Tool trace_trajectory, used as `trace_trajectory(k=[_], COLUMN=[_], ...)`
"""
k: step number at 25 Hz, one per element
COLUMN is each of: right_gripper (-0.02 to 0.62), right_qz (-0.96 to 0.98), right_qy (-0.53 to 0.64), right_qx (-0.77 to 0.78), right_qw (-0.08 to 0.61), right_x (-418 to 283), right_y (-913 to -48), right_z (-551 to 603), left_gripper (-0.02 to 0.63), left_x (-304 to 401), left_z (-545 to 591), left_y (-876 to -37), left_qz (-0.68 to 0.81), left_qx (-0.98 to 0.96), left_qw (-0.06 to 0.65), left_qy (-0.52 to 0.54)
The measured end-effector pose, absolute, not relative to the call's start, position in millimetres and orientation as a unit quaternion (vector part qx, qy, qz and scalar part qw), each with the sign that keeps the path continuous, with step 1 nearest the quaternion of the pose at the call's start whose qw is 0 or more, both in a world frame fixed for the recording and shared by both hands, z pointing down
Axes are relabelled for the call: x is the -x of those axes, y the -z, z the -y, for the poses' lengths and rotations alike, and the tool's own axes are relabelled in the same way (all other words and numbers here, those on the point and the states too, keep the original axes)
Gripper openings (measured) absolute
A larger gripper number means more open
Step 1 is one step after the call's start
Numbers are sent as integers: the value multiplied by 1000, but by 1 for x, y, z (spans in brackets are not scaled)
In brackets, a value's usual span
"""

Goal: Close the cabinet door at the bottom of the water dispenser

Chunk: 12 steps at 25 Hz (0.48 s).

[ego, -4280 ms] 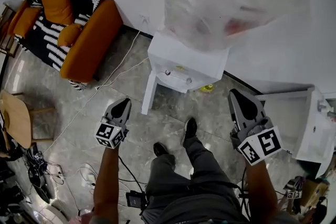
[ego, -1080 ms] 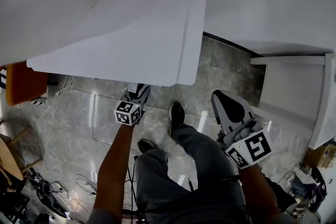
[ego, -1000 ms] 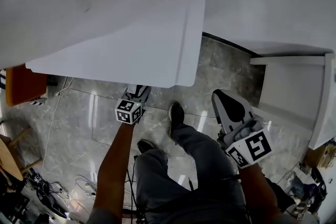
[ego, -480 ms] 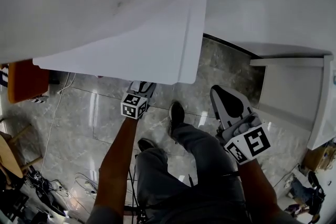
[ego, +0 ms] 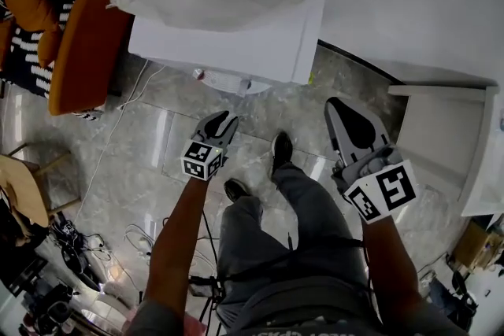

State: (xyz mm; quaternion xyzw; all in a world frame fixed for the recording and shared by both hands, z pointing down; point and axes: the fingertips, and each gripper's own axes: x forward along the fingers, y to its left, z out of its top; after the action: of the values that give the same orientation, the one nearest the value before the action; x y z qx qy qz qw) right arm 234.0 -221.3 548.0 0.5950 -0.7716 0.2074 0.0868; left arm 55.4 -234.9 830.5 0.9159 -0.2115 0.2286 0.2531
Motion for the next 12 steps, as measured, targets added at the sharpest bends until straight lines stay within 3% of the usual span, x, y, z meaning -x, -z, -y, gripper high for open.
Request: trace_trajectory(k=[4, 12], right_gripper=[31, 31], right_qz=[781, 820], right_qy=[-186, -135], right_qx=[-592, -554], right_qw=[72, 52], right_x=[-234, -180], right_y=[-495, -387], right_z=[226, 237], left_gripper=[100, 25], left_x=[-28, 94], left_z=[243, 266], left_y=[-744, -559], left_qz=[230, 330], left_qx=[-929, -923], left_qw=[204, 114], left_qy=[-206, -162])
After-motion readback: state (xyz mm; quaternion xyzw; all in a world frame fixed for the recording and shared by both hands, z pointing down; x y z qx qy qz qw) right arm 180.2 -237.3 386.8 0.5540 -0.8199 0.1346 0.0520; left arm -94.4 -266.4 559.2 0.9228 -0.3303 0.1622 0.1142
